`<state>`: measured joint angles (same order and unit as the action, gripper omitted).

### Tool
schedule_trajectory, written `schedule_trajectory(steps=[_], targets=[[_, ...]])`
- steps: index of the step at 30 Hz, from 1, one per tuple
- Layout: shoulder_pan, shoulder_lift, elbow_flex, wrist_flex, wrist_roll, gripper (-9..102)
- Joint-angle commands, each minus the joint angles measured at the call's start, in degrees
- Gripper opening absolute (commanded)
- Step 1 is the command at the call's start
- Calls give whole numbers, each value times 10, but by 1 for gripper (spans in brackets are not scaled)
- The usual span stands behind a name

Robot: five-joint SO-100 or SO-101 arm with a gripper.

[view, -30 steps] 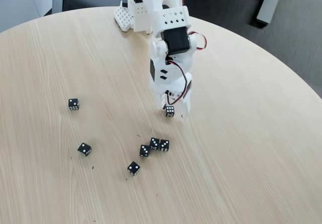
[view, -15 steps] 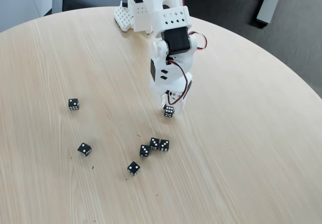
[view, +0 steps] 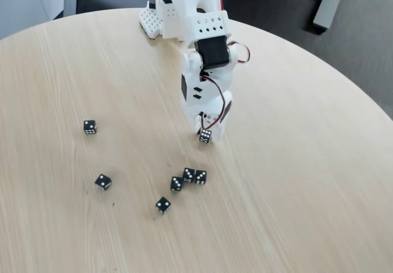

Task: Pick up the dice with number 6

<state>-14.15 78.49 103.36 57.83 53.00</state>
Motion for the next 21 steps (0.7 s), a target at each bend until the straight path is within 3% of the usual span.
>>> schedule_trajectory(steps=[1,7,9,15,21], targets=[[2,-14,-7,-3,16,13],[2,-24,-7,-3,18,8],[2,-24,-7,-3,20,1],[2,-10,-14,5,19,0],[2,157,-7,7,16,0]])
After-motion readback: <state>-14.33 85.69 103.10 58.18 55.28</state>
